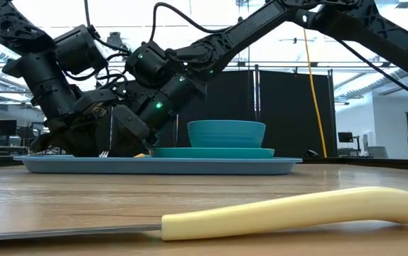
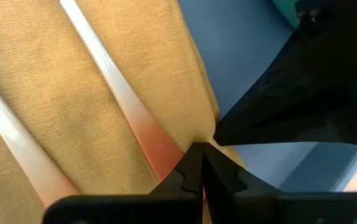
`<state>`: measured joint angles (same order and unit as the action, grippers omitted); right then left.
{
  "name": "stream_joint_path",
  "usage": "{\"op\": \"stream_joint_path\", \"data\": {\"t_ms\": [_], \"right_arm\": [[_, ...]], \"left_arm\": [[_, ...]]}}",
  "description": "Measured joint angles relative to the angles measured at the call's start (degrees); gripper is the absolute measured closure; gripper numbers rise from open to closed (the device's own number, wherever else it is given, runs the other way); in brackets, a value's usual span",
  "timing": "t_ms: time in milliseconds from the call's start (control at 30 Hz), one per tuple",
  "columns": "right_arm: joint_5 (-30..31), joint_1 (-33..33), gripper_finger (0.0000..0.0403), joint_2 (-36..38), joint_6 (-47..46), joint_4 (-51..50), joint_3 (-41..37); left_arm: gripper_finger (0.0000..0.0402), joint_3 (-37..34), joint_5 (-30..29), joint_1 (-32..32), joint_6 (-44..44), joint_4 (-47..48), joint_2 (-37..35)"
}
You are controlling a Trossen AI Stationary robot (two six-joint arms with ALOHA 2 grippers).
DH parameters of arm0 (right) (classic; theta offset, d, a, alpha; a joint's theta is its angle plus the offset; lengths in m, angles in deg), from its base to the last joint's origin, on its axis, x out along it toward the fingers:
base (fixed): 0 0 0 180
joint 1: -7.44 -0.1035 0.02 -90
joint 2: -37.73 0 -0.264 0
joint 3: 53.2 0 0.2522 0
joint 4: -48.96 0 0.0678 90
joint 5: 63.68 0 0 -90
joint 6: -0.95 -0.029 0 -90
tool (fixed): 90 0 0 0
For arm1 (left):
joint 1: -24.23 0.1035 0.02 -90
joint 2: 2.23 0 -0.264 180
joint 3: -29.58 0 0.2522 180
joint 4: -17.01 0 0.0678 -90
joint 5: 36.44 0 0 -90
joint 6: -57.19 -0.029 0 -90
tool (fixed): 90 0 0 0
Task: Set up tray
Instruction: Adjust the orange spoon on the orange napkin on the blue serving tray
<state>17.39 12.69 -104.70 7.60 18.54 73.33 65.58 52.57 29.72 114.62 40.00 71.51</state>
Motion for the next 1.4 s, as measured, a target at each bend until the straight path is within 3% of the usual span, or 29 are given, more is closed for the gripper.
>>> {"op": "stream_joint_path", "data": {"t_ms": [567, 1067, 1200, 1400], "right_arm": [[0.0, 0.0, 0.0403, 0.0, 0.4, -0.2, 0.1], [0.0, -0.1, 0.0403, 0.0, 0.1, -0.2, 0.1], [0.0, -0.1, 0.0403, 0.0, 0.1, 0.0, 0.1], [0.3, -0.6, 0.0403, 0.7, 0.9, 0.3, 0.0]], "left_arm": [[0.0398, 0.0, -1.0, -1.9, 1.4, 2.1, -0.1], [0.0393, -0.3, -2.4, -2.4, 1.3, 7.7, -7.1], [0.0398, -0.4, -2.6, -2.7, 0.6, 4.7, -7.4], [0.0376, -0.3, -3.0, -3.9, 0.0, -0.1, -7.5]]}}
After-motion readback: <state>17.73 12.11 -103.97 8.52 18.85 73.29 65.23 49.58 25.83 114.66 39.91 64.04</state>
